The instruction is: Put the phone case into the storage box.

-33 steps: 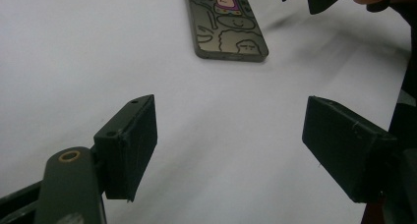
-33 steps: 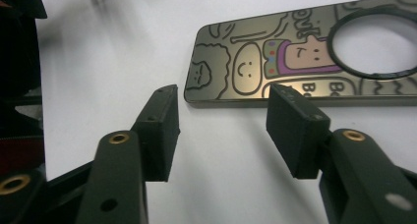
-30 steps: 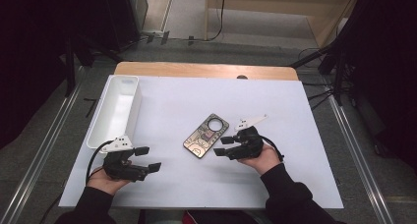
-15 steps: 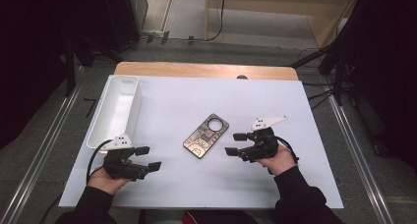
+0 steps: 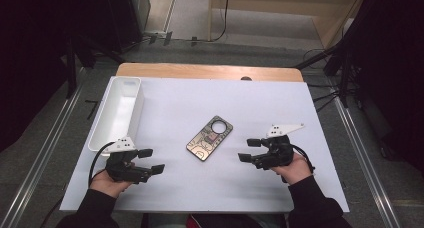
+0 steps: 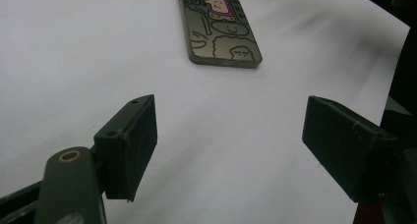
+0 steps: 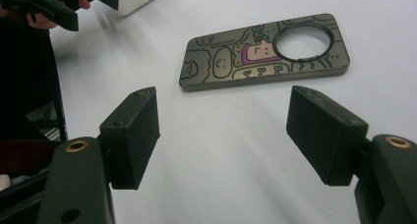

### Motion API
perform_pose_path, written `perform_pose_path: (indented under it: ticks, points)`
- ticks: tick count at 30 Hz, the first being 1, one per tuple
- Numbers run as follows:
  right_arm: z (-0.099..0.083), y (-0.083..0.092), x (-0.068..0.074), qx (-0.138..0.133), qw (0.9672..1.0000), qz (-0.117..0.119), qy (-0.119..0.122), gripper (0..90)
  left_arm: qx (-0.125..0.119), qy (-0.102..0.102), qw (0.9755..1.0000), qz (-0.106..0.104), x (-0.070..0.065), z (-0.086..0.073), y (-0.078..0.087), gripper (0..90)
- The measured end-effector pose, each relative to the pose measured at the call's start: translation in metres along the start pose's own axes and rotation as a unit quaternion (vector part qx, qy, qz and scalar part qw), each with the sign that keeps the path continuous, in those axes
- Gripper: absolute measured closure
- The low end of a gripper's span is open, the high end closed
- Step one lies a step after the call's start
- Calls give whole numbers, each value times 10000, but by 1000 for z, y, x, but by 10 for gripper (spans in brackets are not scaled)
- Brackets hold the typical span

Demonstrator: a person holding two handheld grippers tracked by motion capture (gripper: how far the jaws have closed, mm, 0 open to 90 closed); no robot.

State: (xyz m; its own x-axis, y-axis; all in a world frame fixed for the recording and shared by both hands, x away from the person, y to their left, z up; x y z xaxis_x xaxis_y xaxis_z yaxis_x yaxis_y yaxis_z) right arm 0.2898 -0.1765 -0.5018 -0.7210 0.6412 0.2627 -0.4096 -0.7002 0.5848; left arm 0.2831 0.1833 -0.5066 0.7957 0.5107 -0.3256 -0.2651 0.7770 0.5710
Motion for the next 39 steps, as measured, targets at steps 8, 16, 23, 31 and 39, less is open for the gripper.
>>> perform_pose_path:
  ticks: [8, 16, 23, 31, 39]
  points:
    - [-10, 9, -1, -12, 9999, -104, -121, 266, 9, -44, 10000, -43, 1, 4, -4, 209]
    - [-25, 17, -1, 41, 9996, -163, -226, 260, 9, -62, 9999, -109, 2, 9, -10, 209]
    - [-35, 21, -1, 69, 9993, -212, -310, 260, 22, -69, 9999, -125, 3, 10, -11, 209]
    - [-44, 28, -2, 47, 9989, -279, -365, 260, 31, -72, 9999, -85, 3, 9, -11, 209]
    - [-50, 32, -9, 39, 9983, -366, -444, 260, 15, -91, 9999, -73, 4, 10, -10, 210]
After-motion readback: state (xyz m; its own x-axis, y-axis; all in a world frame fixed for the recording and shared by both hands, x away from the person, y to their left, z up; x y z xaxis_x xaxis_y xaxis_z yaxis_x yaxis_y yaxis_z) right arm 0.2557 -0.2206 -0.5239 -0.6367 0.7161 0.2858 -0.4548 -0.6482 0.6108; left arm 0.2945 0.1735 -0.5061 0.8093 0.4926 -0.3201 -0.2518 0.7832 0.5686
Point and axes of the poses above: each handheld gripper's, and its own axes: y roughly backward along the jaws, z roughly out of its top, x roughly to its left, the point moved 6 cm from there along -y, roughly forward along the jaws, and after that the axes turned 5 degrees about -z, right-handed, at the moved point
